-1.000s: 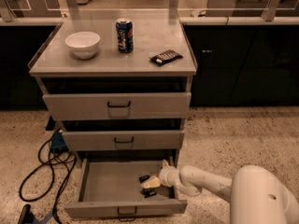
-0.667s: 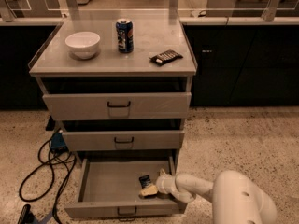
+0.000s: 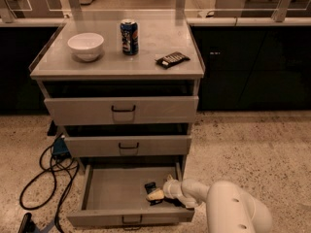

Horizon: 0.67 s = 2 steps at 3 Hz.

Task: Pick rxbar blueberry from bottom drawer and place on counter

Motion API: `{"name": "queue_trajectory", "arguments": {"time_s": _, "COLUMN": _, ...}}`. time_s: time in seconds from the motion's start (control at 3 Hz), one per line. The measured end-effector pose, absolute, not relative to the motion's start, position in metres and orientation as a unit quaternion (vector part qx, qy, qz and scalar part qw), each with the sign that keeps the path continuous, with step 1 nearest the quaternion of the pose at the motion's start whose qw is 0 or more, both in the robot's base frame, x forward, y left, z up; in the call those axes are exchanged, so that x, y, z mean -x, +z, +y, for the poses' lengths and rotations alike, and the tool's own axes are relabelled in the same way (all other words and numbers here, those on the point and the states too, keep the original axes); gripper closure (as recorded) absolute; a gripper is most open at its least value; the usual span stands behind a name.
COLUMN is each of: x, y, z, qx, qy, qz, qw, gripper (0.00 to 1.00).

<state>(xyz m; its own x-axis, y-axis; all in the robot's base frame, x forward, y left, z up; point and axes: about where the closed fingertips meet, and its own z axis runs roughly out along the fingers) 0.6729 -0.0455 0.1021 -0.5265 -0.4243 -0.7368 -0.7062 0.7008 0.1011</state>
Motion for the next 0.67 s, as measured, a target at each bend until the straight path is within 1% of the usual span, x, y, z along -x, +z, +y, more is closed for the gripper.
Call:
{"name": "queue_trajectory", "arguments": {"time_s": 0.33, "x": -0.669, "y": 0.103, "z": -0.037, "qx": 0.354, "qy": 0.178, "qz": 0.853, "qw": 0.338, "gripper": 0.00}}
{"name": "queue_trajectory", "arguments": {"time_s": 0.67, "x": -0.661, "y": 0.101, "z": -0.018, "qx": 0.399, "qy": 0.135, "qz": 0.856, "qw": 0.300, "gripper": 0.00}}
